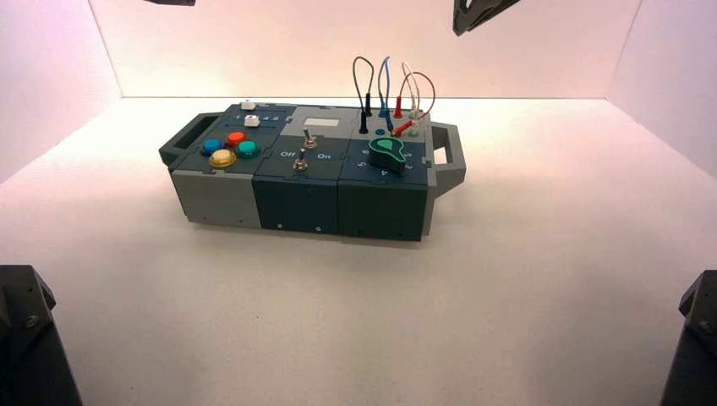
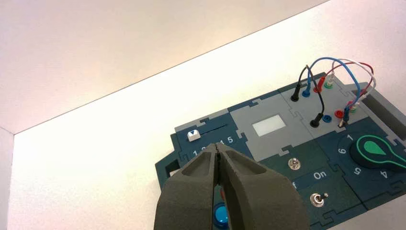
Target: Insert the black wire.
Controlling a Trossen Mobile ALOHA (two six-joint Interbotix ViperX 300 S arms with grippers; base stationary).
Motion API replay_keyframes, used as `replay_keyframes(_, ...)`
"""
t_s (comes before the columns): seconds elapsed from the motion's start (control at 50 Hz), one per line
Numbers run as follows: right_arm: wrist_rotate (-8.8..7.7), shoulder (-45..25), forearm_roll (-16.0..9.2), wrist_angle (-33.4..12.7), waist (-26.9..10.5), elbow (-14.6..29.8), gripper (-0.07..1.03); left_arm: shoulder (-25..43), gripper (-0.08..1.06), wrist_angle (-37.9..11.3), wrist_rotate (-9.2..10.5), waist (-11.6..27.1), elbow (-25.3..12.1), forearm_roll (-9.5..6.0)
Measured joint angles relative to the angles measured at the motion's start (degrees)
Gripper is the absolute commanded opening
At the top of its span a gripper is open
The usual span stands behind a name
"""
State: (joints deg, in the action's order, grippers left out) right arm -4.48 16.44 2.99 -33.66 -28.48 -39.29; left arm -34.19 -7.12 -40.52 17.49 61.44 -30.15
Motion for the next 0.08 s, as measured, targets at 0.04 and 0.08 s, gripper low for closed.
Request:
replay_keyframes(0.04, 0.0, 0.0, 0.0, 0.18, 0.09, -0.09, 0.23, 0.09, -0.03, 0.0, -0.09, 0.0, 0.0, 0.0)
replay_keyframes(0.08, 0.0, 0.0, 0.09, 0.18, 0.09, -0.18, 0.23, 0.35, -0.03, 0.0, -0.09, -0.09, 0.0, 0.0)
